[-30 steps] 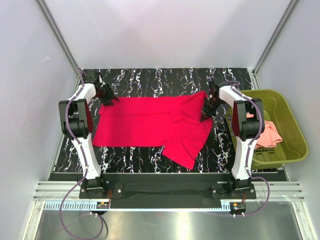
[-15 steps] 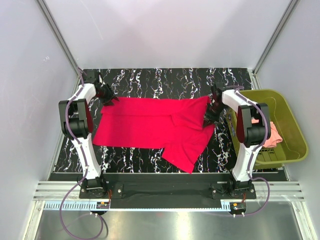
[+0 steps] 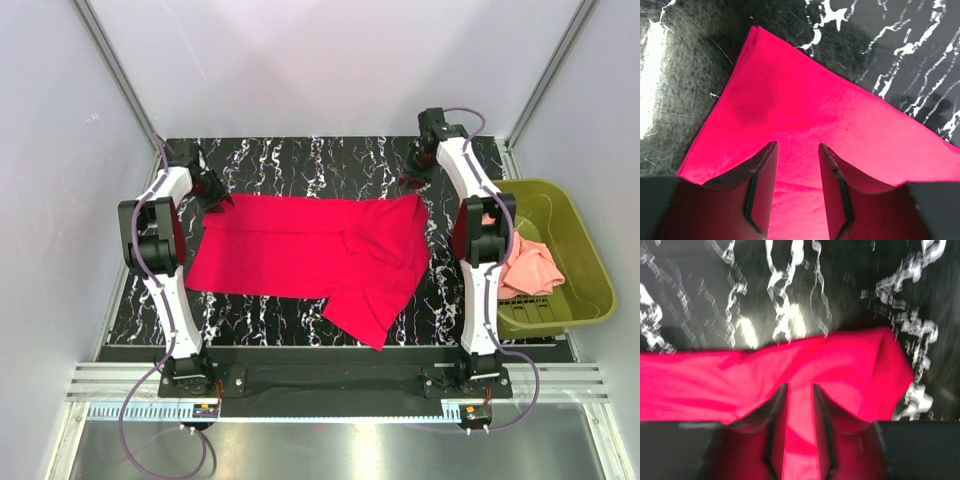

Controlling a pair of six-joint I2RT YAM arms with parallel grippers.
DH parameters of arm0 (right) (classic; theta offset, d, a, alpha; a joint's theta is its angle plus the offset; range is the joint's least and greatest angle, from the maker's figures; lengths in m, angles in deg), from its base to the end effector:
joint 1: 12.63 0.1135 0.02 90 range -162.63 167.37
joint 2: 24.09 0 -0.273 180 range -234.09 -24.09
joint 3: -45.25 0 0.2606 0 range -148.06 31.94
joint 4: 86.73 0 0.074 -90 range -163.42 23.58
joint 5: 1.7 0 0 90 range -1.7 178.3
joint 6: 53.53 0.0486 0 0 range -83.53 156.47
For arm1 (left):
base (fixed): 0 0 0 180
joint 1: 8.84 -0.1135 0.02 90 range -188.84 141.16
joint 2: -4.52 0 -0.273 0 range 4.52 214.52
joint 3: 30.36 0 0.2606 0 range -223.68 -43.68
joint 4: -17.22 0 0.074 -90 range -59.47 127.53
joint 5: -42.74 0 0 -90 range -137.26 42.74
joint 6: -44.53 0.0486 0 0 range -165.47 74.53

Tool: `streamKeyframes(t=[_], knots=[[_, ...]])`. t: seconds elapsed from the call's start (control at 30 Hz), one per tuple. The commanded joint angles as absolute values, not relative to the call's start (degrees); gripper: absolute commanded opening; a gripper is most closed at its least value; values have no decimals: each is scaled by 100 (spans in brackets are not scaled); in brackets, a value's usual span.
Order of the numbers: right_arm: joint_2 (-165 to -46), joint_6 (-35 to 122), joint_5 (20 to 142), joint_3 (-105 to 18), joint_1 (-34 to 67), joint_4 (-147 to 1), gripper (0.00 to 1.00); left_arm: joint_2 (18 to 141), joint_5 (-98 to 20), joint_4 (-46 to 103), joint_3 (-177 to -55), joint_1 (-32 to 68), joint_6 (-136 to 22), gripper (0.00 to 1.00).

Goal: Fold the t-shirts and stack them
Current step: Fold the tshirt

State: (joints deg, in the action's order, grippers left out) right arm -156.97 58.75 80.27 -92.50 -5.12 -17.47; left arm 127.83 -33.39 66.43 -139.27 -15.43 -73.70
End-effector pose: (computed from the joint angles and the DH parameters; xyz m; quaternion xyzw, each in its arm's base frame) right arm 0.5129 0.0745 0.2255 0.1096 0.9667 0.1228 0.1961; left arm 0.4744 0.0431 0.1683 -0.2629 0.9304 -0.1580 0.2005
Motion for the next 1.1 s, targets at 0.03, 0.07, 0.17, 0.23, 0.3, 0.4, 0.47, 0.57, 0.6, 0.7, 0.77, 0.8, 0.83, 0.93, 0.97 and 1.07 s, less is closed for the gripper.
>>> streamKeyframes(t=[0.03,0.07,0.17,0.23,0.3,0.4,0.47,0.57,0.6,0.7,0.77,0.8,0.83,0.93,0.97,1.07], knots=[[-16322,5896,8373,-9674,-516,-1399,20,13029,-3417,6525,-14220,-1543,-7604,42],[-16331,5931,8425,-9595,-516,-1487,15,13082,-3391,6525,-14255,-1543,-7657,42],[-16322,6019,8495,-9279,-516,-1725,6,13205,-3329,6473,-14326,-1543,-7886,41],[-16296,6072,8566,-9077,-525,-1830,6,13249,-3328,6428,-14317,-1551,-8061,41],[-16349,6072,8689,-9006,-542,-1989,6,13293,-3338,6384,-14317,-1569,-8211,41],[-16638,6029,8672,-9163,-621,-2051,9,13460,-3311,6419,-14360,-1657,-8650,41],[-17033,5932,8645,-9619,-630,-2016,15,13671,-3223,6524,-14457,-1745,-8905,40],[-17692,5844,8610,-10646,-639,-1744,20,13934,-3223,6604,-14659,-1885,-9143,39],[-17841,5835,8584,-10936,-639,-1674,23,13970,-3180,6552,-14686,-1903,-9196,39],[-18273,5844,8426,-11720,-657,-1559,29,14049,-3065,6463,-14861,-2000,-9267,38],[-18309,5861,8295,-11836,-674,-1585,34,14023,-3056,6437,-15019,-2009,-9179,38],[-18213,5870,8250,-11757,-674,-1602,37,13944,-3074,6411,-15037,-2009,-9092,40],[-18143,5862,8215,-11713,-674,-1602,39,13874,-3074,6402,-15029,-2000,-9038,43],[-17749,5861,8179,-11572,-683,-1541,46,13497,-3091,6384,-15002,-1939,-8776,55],[-17633,5861,8162,-11546,-674,-1515,49,13374,-3135,6445,-15029,-1912,-8670,59],[-17202,5844,8302,-11668,-674,-1191,61,12908,-3547,6865,-15204,-1754,-8169,65]])
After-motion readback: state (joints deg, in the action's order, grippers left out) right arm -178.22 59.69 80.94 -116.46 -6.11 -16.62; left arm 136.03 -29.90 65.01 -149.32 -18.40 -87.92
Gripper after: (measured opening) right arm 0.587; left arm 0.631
